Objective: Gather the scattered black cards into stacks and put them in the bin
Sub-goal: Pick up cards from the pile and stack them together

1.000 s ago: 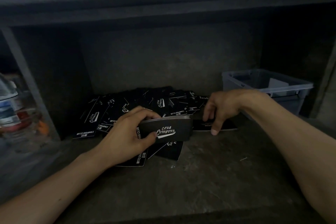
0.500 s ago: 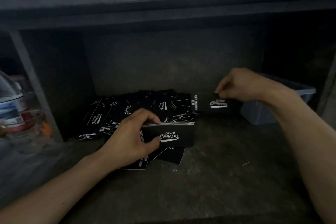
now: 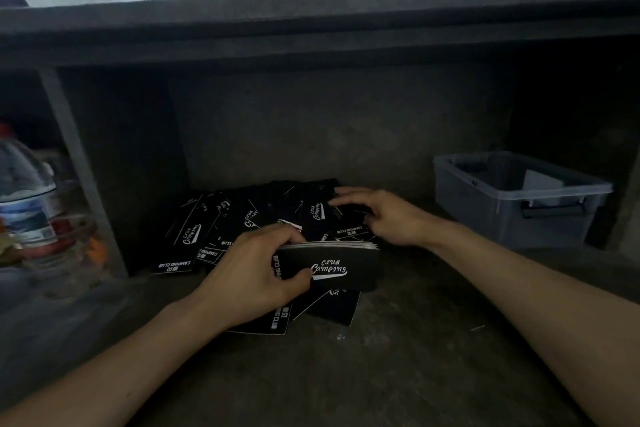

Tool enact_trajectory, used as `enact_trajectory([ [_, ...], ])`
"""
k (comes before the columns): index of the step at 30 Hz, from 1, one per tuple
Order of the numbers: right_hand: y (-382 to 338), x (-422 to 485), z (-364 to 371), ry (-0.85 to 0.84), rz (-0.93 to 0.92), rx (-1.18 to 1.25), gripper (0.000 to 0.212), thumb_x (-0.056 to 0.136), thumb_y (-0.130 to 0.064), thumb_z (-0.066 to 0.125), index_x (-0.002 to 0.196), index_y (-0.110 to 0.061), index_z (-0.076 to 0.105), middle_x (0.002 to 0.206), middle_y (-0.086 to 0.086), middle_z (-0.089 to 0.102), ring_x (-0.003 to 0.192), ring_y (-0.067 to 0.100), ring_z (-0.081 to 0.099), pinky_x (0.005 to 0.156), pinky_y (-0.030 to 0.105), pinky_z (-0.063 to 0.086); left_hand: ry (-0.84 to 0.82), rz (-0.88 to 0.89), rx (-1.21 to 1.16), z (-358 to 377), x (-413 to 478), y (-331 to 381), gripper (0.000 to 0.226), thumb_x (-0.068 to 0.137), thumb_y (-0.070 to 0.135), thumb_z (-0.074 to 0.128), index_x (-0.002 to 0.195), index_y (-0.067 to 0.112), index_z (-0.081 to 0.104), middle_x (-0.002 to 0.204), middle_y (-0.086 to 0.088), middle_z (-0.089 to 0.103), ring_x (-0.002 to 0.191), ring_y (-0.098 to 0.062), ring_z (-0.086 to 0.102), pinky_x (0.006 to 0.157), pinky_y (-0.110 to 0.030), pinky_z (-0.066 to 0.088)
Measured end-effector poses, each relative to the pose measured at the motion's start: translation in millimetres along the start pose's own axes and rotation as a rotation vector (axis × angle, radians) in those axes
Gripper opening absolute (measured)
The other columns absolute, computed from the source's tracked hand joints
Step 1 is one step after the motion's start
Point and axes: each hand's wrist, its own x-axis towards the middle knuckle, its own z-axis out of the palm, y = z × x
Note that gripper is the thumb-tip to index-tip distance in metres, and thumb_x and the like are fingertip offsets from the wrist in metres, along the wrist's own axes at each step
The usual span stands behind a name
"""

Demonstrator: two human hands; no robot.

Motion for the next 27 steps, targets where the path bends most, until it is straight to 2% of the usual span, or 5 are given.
enact_trajectory([
  [5,7.2,12.4,9.8,-0.121,-0.04,-0.471,0.074,0.083,0.004,0.048,0.145,-0.035,0.04,0.153,-0.007,0.035,0.145,0.015,0.019,0.117,0.043,0.017,0.011,0.002,0.022,-0.5,1.1,-0.7,0.017,0.074,0.042,0.073,0.083,0.032,0.062,0.082,0.016,0.064,0.077,-0.005,0.066,0.065,-0.021,0.051],
  [10,11.0,4.7,-7.5,0.02,-0.019,-0.61,0.034,0.087,-0.024,0.057,0.118,-0.036,0.064,0.122,-0.003,0.056,0.121,0.019,0.043,0.098,0.036,0.032,-0.002,-0.024,0.032,0.0,0.2,-0.4,0.018,0.076,0.032,0.079,0.083,0.031,0.062,0.08,0.016,0.065,0.077,-0.006,0.067,0.066,-0.02,0.051],
  [15,14.9,-4.4,-4.7,-0.069,0.075,-0.284,0.021,0.082,-0.024,0.073,0.101,-0.025,0.065,0.121,-0.002,0.059,0.114,0.017,0.055,0.097,0.032,0.045,0.015,-0.025,0.046,0.9,0.8,1.7,0.02,0.076,0.025,0.082,0.084,0.025,0.064,0.081,0.014,0.063,0.078,-0.007,0.064,0.067,-0.014,0.047],
  [22,14.5,-16.8,-39.0,0.101,0.284,-0.087,0.022,0.059,-0.025,0.092,0.072,-0.026,0.074,0.07,-0.015,0.069,0.067,-0.004,0.061,0.053,0.008,0.041,0.004,-0.027,-0.013,0.6,0.3,3.4,0.033,0.075,0.017,0.084,0.104,0.019,0.068,0.109,0.012,0.065,0.1,-0.004,0.065,0.088,-0.019,0.05],
  [27,-10.6,-26.6,-40.6,-0.104,0.161,0.452,0.023,0.064,-0.021,0.088,0.082,-0.02,0.075,0.087,0.007,0.076,0.08,0.012,0.071,0.067,0.014,0.052,-0.007,-0.109,-0.11,0.2,-1.3,2.5,0.063,0.073,0.02,0.087,0.124,0.032,0.051,0.121,0.02,0.063,0.114,0.008,0.06,0.095,-0.009,0.046],
])
